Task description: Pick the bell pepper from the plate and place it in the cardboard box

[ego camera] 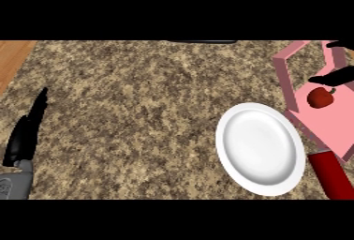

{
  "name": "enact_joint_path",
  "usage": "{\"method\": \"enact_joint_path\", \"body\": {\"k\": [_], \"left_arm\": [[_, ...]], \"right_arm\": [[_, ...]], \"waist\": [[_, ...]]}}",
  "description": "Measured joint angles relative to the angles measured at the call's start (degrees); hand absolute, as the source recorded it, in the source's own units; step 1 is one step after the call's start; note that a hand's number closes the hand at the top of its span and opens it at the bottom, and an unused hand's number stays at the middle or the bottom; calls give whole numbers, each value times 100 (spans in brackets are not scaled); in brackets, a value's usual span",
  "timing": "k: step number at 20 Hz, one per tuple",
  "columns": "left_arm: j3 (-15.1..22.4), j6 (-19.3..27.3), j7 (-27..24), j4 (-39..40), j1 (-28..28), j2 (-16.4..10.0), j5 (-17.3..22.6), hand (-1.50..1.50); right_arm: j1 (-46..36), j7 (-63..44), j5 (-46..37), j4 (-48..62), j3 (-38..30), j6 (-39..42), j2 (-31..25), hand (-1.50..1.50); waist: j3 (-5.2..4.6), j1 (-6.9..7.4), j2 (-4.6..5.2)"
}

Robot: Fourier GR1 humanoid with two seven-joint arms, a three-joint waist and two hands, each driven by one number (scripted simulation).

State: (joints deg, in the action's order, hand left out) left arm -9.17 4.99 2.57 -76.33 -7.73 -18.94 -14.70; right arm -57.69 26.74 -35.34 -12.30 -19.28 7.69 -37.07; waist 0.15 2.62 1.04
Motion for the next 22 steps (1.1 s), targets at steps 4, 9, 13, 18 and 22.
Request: {"method": "enact_joint_path", "body": {"k": [4, 9, 13, 18, 22], "left_arm": [[-24, -37, 46, -27, -20, -29, 2, 0], [-31, -72, 124, -134, 26, -48, -2, 0], [-56, -41, 53, -63, 32, -9, 2, 0], [-34, -66, 231, -225, -17, -17, -13, 0], [-77, -122, 277, -266, -31, -65, 25, 0]], "right_arm": [[0, 363, 281, -9, -287, -93, -23, -150], [-54, 533, 823, 61, -845, -20, -258, -150], [-29, 621, 1213, 154, -1244, 366, -702, -150], [262, 746, 1546, 320, -1589, 1047, -1364, -150], [554, 740, 1704, 415, -1772, 1389, -1888, -150]], "waist": [[2, -9, -2], [4, -15, -5], [5, -21, 9], [14, -20, 19], [20, -25, 30]]}}
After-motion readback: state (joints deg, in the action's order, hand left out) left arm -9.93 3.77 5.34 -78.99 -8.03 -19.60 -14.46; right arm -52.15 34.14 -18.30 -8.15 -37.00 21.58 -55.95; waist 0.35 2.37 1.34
